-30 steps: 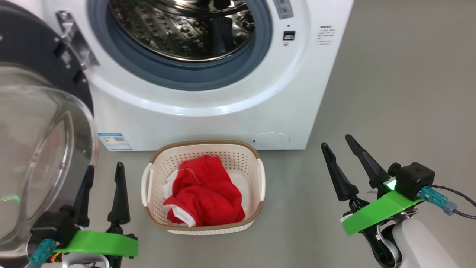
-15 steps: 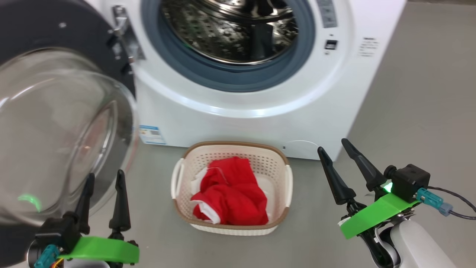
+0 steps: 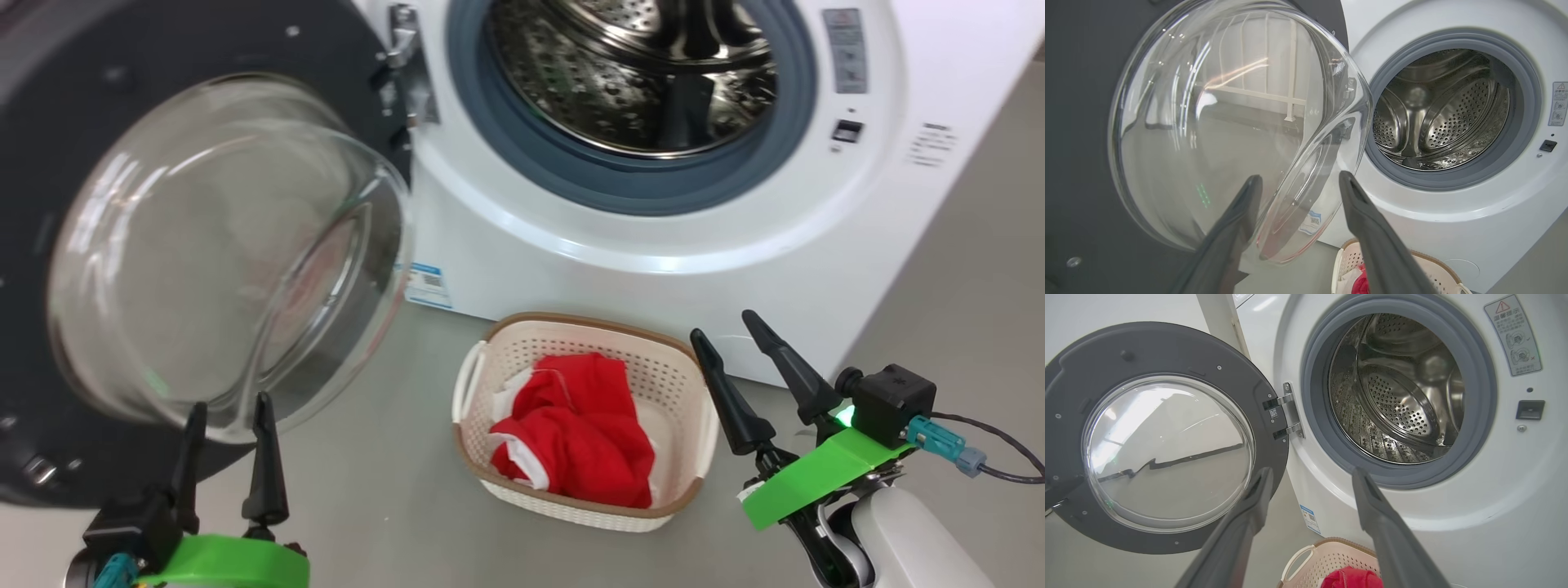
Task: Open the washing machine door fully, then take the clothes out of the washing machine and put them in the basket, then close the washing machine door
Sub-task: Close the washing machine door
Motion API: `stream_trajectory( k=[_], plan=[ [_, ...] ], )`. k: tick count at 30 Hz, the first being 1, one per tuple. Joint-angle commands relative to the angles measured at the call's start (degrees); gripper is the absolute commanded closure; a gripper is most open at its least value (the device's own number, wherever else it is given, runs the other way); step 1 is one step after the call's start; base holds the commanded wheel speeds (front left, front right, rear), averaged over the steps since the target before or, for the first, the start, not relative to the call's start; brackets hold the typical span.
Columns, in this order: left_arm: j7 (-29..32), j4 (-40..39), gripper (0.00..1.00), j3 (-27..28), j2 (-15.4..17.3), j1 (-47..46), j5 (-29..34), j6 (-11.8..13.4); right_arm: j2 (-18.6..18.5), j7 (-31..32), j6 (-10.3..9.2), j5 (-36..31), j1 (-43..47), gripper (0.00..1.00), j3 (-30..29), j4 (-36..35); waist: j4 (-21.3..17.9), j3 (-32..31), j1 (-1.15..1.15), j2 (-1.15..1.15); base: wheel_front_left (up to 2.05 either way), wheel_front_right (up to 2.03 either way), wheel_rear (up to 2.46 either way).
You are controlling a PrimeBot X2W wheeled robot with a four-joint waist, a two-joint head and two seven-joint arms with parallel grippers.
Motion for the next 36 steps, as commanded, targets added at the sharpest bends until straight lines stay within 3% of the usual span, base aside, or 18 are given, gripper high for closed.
stream_trajectory(
  k=[1, 21, 36],
  plan=[
    [-0.52, -1.06, 0.0, 2.33, 1.0, -0.67, 0.64, 0.69, 0.18, -0.27, 0.09, 0.51, 0.84, 0.0, 1.07, -1.24, 2.12, -0.58, 0.0, 0.0, 0.0, 0.0, 0.0],
    [0.15, -1.5, 0.0, 2.3, 1.71, 0.48, 0.27, 2.33, 0.57, -0.27, 0.09, 0.64, 1.28, 0.0, 1.12, -1.12, 6.81, -1.19, 0.0, 0.0, 0.0, 0.0, 0.0],
    [0.26, -2.15, 0.0, 1.89, 2.13, 0.9, 0.04, 2.97, 0.41, -0.27, 0.09, 0.76, 1.1, 0.0, 1.45, -1.12, 7.45, -0.88, 0.0, 0.0, 0.0, 0.0, 0.0]
  ],
)
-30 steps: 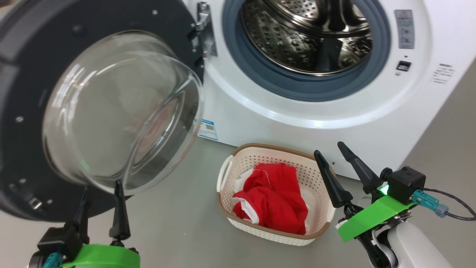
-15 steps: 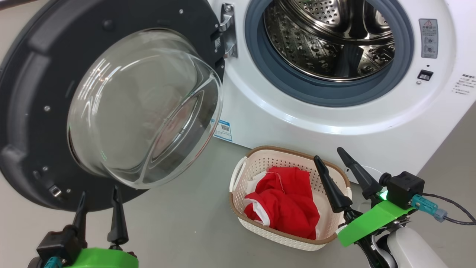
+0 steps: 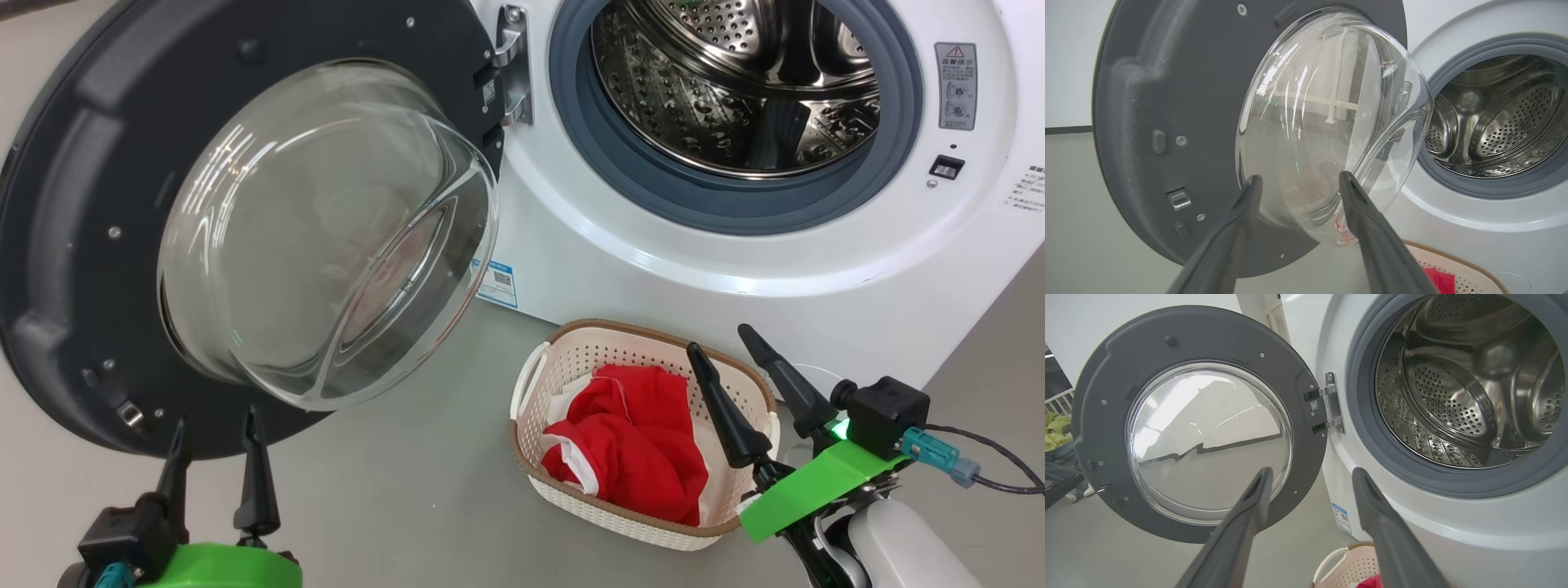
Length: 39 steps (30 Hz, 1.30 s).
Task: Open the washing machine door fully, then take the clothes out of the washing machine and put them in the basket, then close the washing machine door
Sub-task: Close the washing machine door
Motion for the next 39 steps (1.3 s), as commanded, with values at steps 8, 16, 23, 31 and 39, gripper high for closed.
stream_trajectory(
  k=[8, 16, 23, 31, 39],
  plan=[
    [-0.12, -1.92, 0.0, 1.76, 1.52, -0.59, -0.12, 0.62, 0.07, -0.27, 0.09, 0.71, -0.17, 0.0, 1.07, -1.3, -0.3, 0.32, 0.0, 0.0, 0.0, 0.0, 0.0],
    [-0.24, -2.02, 0.0, 1.64, 1.64, -0.65, -0.23, 0.63, 0.03, -0.27, 0.09, 0.71, -0.2, 0.0, 0.94, -1.32, -0.48, 0.34, 0.0, 0.0, 0.0, 0.0, 0.0],
    [-0.31, -2.13, 0.0, 1.54, 1.8, -0.68, -0.39, 0.63, 0.11, -0.27, 0.09, 0.69, -0.13, 0.0, 0.89, -1.32, -0.59, 0.27, 0.0, 0.0, 0.0, 0.0, 0.0],
    [-0.25, -2.63, 1.0, 1.39, 2.16, -0.9, -0.65, 0.59, 0.3, -0.27, 0.09, 0.75, -0.01, 0.0, 0.81, -1.17, -0.54, -0.03, 0.0, 0.0, 0.0, 0.0, 0.0],
    [1.0, -6.14, 1.0, 2.42, 4.27, -2.01, -1.65, -0.21, 0.6, -0.27, 0.09, 0.78, 0.28, 0.0, 0.66, -1.16, -0.29, -0.48, 0.0, 0.0, 0.0, 0.0, 0.0]
  ],
)
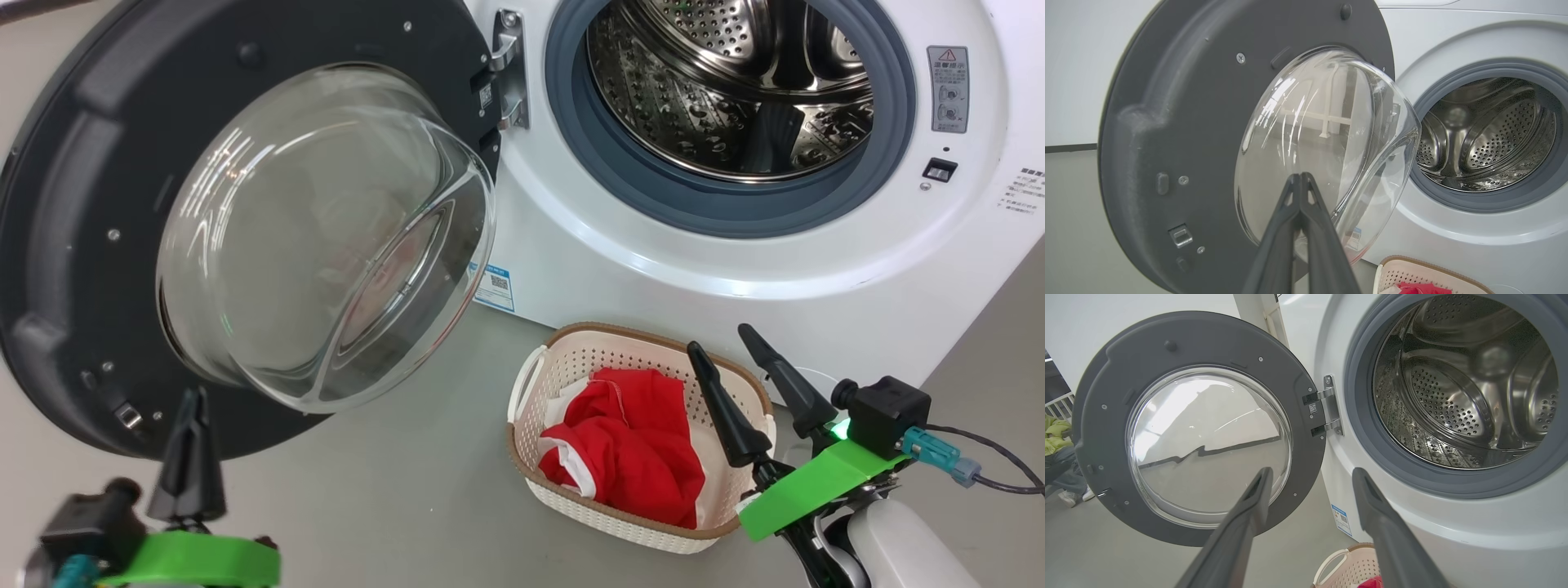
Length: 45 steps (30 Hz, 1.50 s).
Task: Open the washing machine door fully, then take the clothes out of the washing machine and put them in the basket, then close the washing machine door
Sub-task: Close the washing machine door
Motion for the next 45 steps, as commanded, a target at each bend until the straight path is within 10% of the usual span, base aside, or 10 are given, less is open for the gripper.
stream_trajectory(
  k=[1, 18, 31, 45],
  plan=[
    [0.35, -3.21, 1.0, 3.01, 2.49, -2.28, -0.9, -0.36, 0.45, -0.27, 0.09, 0.29, 0.33, 0.0, 0.75, -1.23, 0.11, -0.14, 0.0, 0.0, 0.0, 0.0, 0.0],
    [12.66, -17.3, 1.0, 17.15, 14.78, -15.74, -15.01, -4.09, 0.46, -0.27, 0.09, 0.37, 0.65, 0.0, 0.53, -1.09, 0.67, -0.47, 0.0, 0.0, 0.0, 0.0, 0.0],
    [22.59, 6.48, 1.0, 30.76, 16.18, -29.8, -40.37, -4.8, 0.04, -0.27, 0.09, 0.7, 0.09, 0.0, 1.16, -0.99, -1.08, -0.05, 0.0, 0.0, 0.0, 0.0, 0.0],
    [27.46, 34.85, 1.0, 37.53, 18.88, -34.09, -49.73, -6.99, -0.81, -0.27, 0.09, 0.84, -0.92, 0.0, 1.63, -0.78, -4.72, 1.14, 0.0, 0.0, 0.0, 0.0, 0.0]
  ],
)
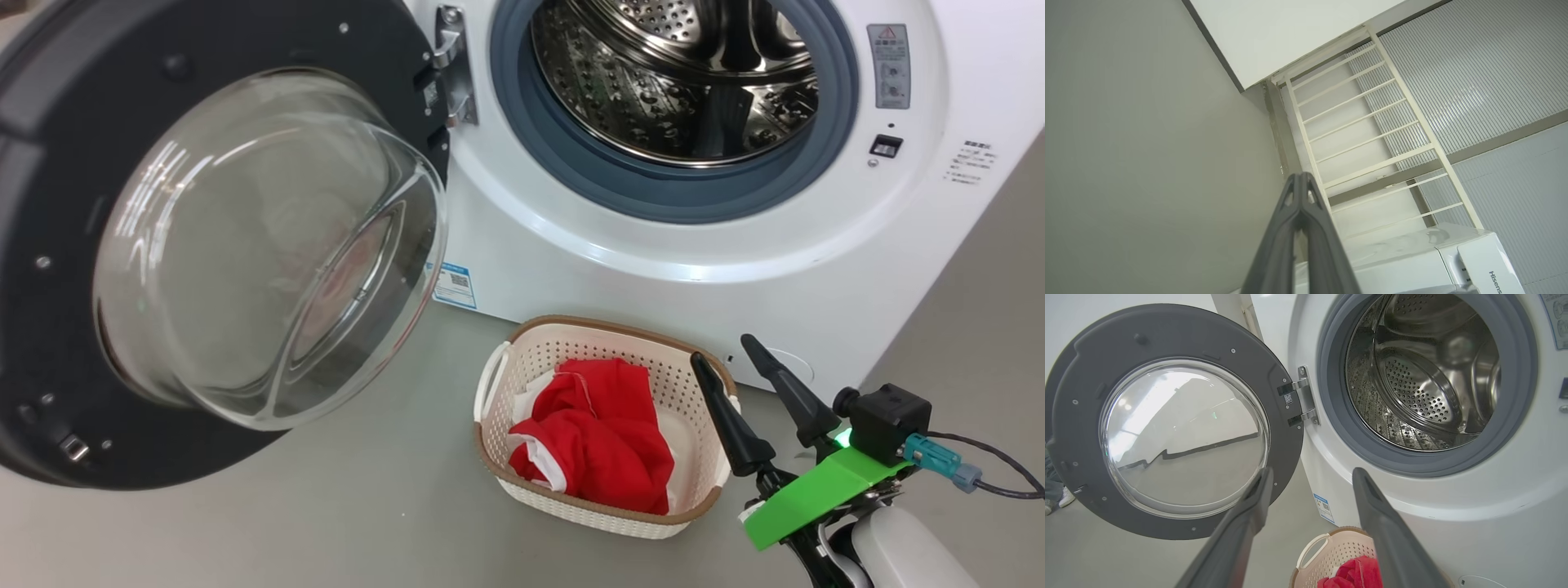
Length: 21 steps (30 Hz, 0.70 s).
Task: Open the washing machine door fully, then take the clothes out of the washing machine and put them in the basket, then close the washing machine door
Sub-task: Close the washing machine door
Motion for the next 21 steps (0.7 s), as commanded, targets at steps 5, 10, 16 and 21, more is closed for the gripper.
stream_trajectory(
  k=[5, 10, 16, 21],
  plan=[
    [1.4, 5.1, 1.0, 1.13, 4.95, -3.14, -0.53, -1.8, -0.42, -0.27, 0.09, 0.4, -1.75, 0.0, 1.23, -1.36, -1.13, 0.7, 0.0, 0.0, 0.0, 0.0, 0.0],
    [3.3, 8.65, 1.0, 0.57, 5.11, -3.95, -0.97, -2.63, -0.4, -0.27, 0.09, 0.35, -1.82, 0.0, 1.16, -1.44, -1.39, 0.89, 0.0, 0.0, 0.0, 0.0, 0.0],
    [6.29, 11.84, 1.0, -0.63, 4.79, -5.22, -1.4, -3.8, -0.24, -0.27, 0.09, 0.19, -2.13, 0.0, 1.14, -1.42, -1.52, 1.21, 0.0, 0.0, 0.0, 0.0, 0.0],
    [9.01, 13.14, 1.0, -1.82, 4.66, -5.62, -1.41, -4.46, -0.19, -0.27, 0.09, 0.15, -2.2, 0.0, 1.12, -1.35, -1.77, 1.17, 0.0, 0.0, 0.0, 0.0, 0.0]
  ],
)
